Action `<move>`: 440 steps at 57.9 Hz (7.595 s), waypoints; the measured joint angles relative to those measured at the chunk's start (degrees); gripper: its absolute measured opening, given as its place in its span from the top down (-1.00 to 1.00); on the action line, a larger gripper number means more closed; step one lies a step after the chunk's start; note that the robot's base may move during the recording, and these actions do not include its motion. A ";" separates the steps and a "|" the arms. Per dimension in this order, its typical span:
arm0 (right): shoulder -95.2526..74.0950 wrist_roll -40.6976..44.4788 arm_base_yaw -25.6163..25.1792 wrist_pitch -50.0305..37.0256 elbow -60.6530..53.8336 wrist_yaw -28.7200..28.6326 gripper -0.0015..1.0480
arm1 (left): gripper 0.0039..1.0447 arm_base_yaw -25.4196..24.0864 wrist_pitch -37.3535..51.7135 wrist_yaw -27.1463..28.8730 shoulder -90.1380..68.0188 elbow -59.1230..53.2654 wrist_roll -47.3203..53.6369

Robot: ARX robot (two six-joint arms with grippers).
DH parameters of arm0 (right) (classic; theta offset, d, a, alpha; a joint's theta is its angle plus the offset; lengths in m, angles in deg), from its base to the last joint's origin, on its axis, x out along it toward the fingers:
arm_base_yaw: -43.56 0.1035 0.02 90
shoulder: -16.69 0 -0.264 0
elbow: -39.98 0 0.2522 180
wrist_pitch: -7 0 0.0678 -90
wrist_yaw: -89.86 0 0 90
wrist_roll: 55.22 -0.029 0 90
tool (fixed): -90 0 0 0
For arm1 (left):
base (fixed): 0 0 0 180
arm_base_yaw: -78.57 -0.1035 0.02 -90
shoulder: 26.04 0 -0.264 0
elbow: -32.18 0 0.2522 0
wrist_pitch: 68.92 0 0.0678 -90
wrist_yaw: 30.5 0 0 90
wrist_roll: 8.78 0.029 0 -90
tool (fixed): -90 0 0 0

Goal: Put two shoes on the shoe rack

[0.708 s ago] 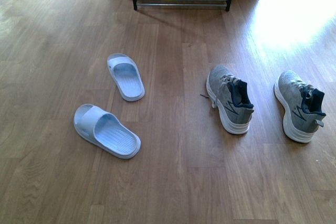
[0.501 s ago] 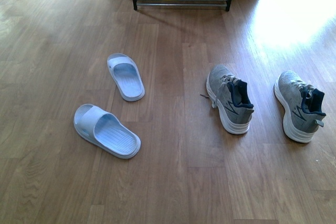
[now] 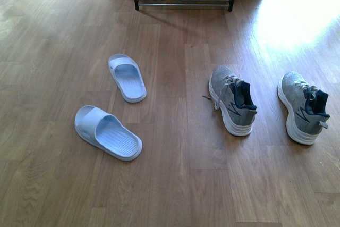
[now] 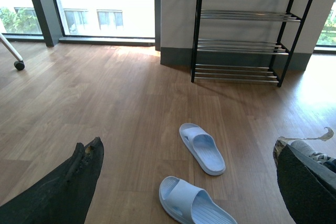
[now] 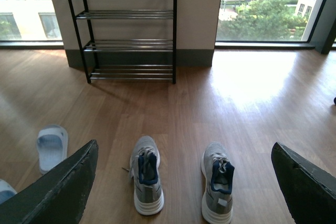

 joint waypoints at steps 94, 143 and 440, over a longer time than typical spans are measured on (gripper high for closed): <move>0.00 -0.02 0.00 0.00 0.00 0.13 -0.82 | -0.83 0.00 0.00 -0.07 0.00 0.00 0.00; 0.00 0.00 0.00 0.00 0.00 0.13 -0.82 | -0.83 0.00 0.00 0.00 0.00 0.00 0.00; 0.00 -0.02 0.00 0.00 0.00 0.00 -0.82 | -0.83 21.75 -17.64 -21.70 -162.16 90.64 -19.37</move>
